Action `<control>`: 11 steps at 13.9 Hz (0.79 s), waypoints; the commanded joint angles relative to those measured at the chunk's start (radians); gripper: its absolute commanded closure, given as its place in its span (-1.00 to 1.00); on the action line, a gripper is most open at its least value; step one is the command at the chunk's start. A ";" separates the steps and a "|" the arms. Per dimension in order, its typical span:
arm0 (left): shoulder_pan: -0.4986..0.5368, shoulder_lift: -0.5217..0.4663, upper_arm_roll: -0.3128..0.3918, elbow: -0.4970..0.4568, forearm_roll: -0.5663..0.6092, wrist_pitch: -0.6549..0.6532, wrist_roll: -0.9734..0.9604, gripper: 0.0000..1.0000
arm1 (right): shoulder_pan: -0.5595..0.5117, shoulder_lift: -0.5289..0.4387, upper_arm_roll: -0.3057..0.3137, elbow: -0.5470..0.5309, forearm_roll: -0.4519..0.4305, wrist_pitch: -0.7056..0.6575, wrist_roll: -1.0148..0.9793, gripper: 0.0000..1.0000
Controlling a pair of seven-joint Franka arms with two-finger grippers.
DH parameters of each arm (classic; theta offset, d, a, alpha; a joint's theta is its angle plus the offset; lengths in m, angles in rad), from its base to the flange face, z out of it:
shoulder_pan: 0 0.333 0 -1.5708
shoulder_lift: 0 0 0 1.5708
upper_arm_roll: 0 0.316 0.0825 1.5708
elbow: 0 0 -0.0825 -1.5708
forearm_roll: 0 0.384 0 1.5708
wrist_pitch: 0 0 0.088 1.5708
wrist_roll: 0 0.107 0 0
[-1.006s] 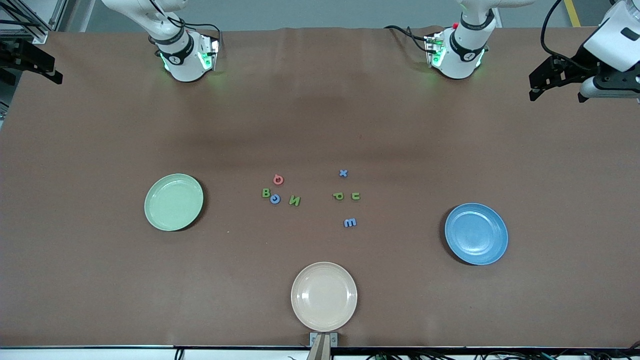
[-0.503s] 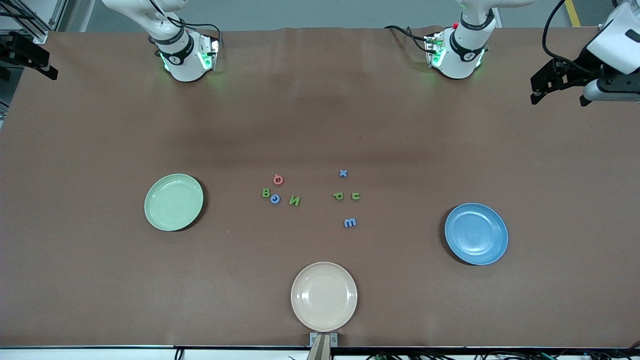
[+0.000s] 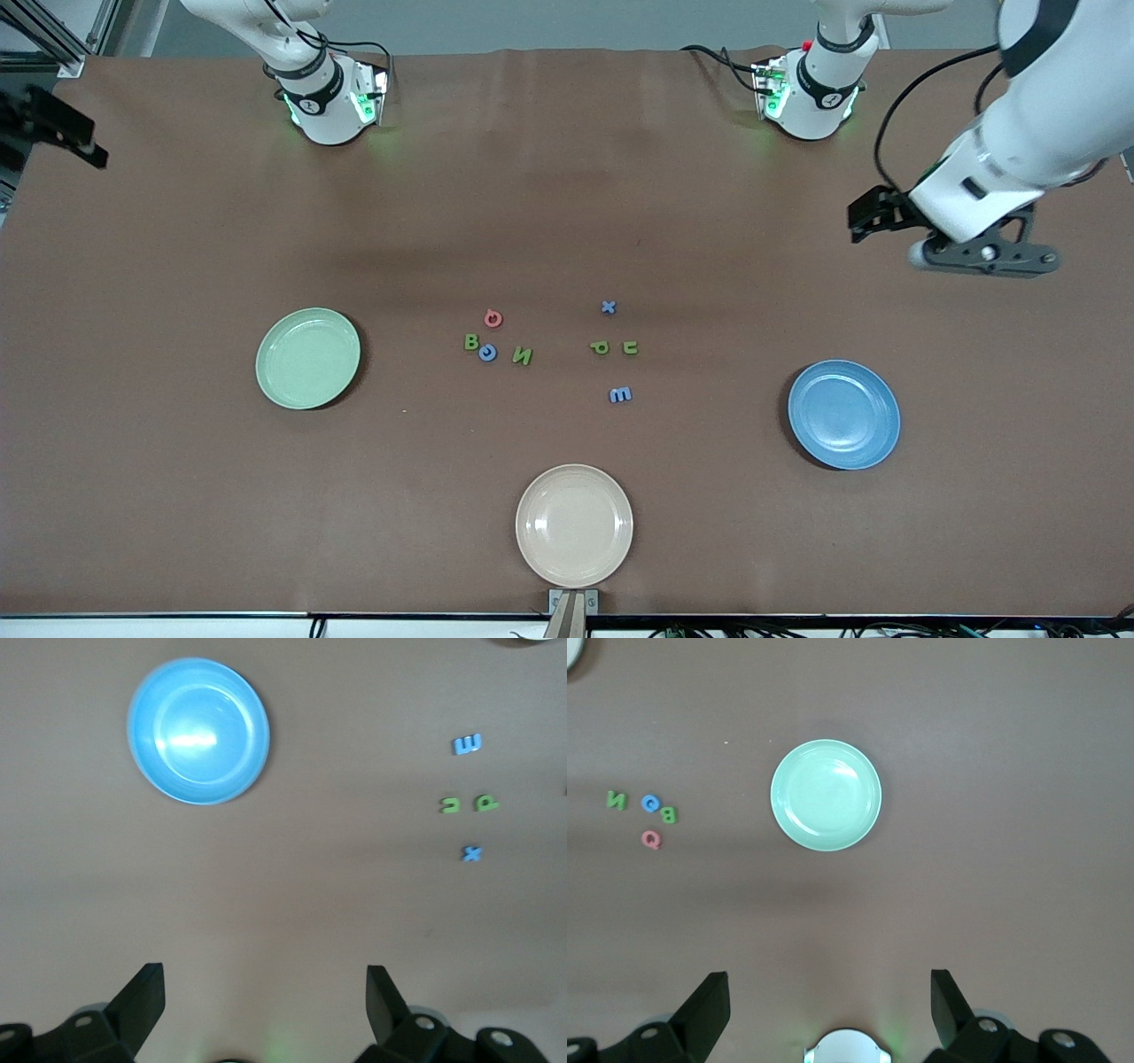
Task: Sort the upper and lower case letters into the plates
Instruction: 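Reach the right gripper to the N while the left gripper reaches u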
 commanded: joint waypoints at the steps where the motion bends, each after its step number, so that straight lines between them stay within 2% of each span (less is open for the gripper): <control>1: -0.047 0.077 -0.048 -0.009 -0.012 0.083 -0.171 -1.00 | 0.021 0.138 0.003 0.021 -0.001 0.072 0.001 -1.00; 3: -0.110 0.122 -0.048 -0.099 -0.012 0.243 -0.255 -1.00 | 0.073 0.149 0.003 -0.005 0.003 0.129 0.080 -1.00; 4: -0.156 0.149 -0.046 -0.140 -0.010 0.341 -0.343 -1.00 | 0.103 0.158 0.003 -0.022 0.015 0.170 0.200 -1.00; 7: -0.256 0.302 -0.046 -0.141 0.037 0.504 -0.544 -1.00 | 0.200 0.232 0.003 -0.037 0.101 0.236 0.476 -1.00; 9: -0.284 0.382 -0.046 -0.139 0.047 0.587 -0.607 -1.00 | 0.280 0.253 0.003 -0.117 0.114 0.373 0.576 -1.00; 11: -0.311 0.445 -0.045 -0.136 0.102 0.661 -0.670 -0.99 | 0.364 0.284 0.002 -0.227 0.114 0.570 0.720 -1.00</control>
